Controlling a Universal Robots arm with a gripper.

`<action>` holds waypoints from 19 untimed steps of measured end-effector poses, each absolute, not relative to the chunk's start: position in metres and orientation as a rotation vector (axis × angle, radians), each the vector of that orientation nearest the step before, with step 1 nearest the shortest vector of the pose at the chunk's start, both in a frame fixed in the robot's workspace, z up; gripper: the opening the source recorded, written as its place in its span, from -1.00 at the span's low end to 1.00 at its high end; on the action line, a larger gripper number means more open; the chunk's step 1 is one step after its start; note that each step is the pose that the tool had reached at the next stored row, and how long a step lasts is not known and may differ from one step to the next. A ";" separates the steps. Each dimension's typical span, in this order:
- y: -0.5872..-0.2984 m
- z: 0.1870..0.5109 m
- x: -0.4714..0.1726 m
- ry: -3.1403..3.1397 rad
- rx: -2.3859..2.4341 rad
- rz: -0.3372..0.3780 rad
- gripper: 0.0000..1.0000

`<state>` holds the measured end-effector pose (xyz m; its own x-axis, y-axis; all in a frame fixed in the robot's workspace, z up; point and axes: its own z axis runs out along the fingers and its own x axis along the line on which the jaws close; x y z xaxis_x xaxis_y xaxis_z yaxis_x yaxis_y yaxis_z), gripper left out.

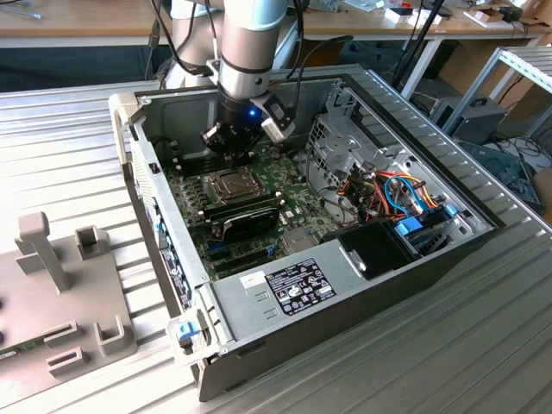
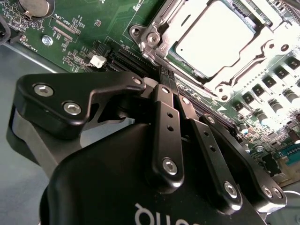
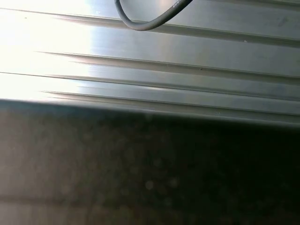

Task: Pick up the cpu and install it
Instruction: 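Install the first cpu locking lever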

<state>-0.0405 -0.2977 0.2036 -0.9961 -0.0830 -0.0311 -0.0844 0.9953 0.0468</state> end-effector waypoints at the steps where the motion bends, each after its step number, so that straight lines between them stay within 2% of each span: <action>1: -0.298 0.204 -0.040 3.109 -0.130 0.075 -0.79; 13: -0.298 0.217 -0.040 3.109 -0.131 0.073 -0.79; 19: -0.298 0.223 -0.040 3.111 -0.131 0.034 -0.79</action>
